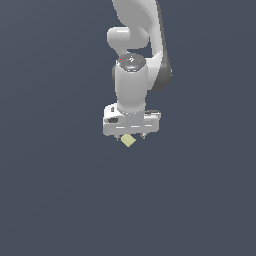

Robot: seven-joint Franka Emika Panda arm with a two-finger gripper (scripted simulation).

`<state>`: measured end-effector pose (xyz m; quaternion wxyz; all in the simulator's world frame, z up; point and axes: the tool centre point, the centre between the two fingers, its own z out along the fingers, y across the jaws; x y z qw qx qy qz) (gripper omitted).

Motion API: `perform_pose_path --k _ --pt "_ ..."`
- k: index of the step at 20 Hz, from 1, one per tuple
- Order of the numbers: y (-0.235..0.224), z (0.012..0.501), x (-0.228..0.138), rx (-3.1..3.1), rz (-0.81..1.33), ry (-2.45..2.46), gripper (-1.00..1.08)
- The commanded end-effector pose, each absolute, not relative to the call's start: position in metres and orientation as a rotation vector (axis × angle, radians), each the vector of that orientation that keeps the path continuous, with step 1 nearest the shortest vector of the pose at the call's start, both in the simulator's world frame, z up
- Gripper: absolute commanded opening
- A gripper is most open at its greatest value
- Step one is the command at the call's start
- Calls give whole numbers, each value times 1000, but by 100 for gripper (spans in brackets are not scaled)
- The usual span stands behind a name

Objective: Pick up the object and move it to a goal position.

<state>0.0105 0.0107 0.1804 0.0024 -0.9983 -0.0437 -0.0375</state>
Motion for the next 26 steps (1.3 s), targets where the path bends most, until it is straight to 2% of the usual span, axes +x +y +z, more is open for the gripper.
perform_pose_path --k 1,16,26 --pt "8 171 5 -3134 -109 -204 100" --pt "-2 92 -54 -3040 -29 -853 100" --pt "-1 63 -85 -2934 -4 -1134 100"
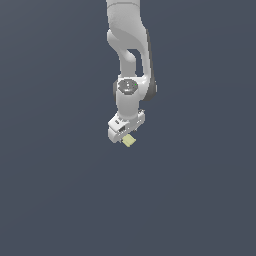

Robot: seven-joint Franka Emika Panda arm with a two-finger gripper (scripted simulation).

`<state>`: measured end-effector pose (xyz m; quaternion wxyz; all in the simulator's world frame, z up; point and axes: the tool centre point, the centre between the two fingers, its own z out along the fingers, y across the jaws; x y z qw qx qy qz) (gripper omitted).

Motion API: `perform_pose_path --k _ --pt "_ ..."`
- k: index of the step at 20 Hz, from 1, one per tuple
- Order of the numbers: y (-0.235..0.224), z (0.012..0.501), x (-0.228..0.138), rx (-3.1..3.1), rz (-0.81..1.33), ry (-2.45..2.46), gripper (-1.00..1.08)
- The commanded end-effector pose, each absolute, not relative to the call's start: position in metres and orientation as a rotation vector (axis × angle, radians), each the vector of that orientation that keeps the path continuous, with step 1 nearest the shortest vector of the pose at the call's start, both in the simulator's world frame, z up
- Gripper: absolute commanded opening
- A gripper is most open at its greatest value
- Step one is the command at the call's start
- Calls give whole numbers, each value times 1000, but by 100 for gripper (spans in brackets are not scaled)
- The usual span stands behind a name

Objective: Pick up the object and move it to a goal position.

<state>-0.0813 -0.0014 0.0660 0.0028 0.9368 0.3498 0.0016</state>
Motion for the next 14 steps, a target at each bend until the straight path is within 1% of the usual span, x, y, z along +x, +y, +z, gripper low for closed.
perform_pose_path --k 1,10,14 --pt "-1 62 -86 2922 3 1147 100" --pt "-1 57 -91 2910 0 1182 100" --pt "0 47 -91 2910 -1 1184 100"
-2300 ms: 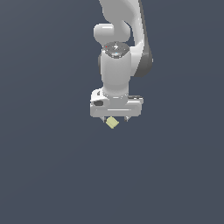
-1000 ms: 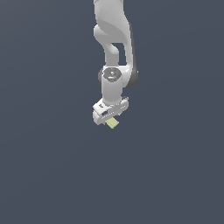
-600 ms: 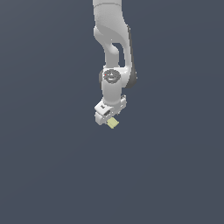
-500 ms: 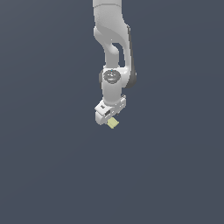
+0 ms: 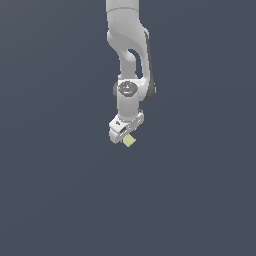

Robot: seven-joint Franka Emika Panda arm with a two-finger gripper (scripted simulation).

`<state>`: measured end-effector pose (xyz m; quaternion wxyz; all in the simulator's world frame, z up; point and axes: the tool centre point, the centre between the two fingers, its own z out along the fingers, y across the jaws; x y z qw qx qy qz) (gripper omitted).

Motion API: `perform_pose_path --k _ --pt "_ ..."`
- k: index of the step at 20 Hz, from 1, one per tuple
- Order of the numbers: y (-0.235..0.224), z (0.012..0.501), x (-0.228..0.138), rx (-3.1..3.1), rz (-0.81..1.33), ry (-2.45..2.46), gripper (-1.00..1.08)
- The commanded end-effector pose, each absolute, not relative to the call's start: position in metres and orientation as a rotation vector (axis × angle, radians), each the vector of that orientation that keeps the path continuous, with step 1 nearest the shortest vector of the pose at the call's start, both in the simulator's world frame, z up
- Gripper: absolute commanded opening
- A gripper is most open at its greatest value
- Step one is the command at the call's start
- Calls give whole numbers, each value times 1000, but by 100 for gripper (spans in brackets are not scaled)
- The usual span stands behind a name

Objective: Pick up the object and move it to a goal position.

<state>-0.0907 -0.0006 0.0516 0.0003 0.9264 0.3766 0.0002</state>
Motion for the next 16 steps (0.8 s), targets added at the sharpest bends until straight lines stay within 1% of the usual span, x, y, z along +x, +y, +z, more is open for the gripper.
perform_pose_path --k 1,7,13,14,16 --pt "0 44 -91 2909 -1 1185 100" --pt "0 17 -92 2908 -1 1189 100" --pt "0 7 -92 2907 -1 1190 100" --pt "0 7 -92 2907 -1 1190 -100" --pt "0 7 -92 2907 -1 1190 -100"
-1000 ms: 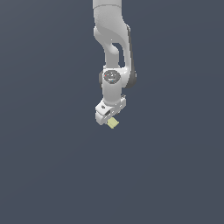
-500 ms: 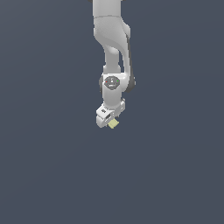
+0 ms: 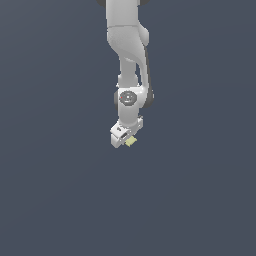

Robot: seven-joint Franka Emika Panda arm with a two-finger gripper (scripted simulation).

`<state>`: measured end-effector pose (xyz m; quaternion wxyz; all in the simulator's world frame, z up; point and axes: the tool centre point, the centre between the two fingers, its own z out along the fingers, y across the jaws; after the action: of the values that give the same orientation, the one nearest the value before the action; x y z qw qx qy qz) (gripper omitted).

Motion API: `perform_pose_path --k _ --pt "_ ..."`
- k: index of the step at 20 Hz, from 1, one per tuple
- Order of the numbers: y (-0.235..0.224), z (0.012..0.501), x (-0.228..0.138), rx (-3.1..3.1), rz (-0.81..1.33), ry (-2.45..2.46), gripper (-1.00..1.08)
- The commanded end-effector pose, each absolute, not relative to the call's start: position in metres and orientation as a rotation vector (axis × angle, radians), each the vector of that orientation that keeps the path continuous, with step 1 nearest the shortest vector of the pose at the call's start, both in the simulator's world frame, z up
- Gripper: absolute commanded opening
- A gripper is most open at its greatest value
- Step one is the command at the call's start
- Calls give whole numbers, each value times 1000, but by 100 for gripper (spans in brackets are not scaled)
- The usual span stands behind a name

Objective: Pick up the object and move it to a goal position.

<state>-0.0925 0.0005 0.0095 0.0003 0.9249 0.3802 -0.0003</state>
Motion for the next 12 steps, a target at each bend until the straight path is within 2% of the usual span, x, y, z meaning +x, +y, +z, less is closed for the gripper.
perform_pose_path --k 1,12 --pt "0 7 -92 2907 -1 1190 -100" --pt "6 13 -94 2904 -1 1196 -100"
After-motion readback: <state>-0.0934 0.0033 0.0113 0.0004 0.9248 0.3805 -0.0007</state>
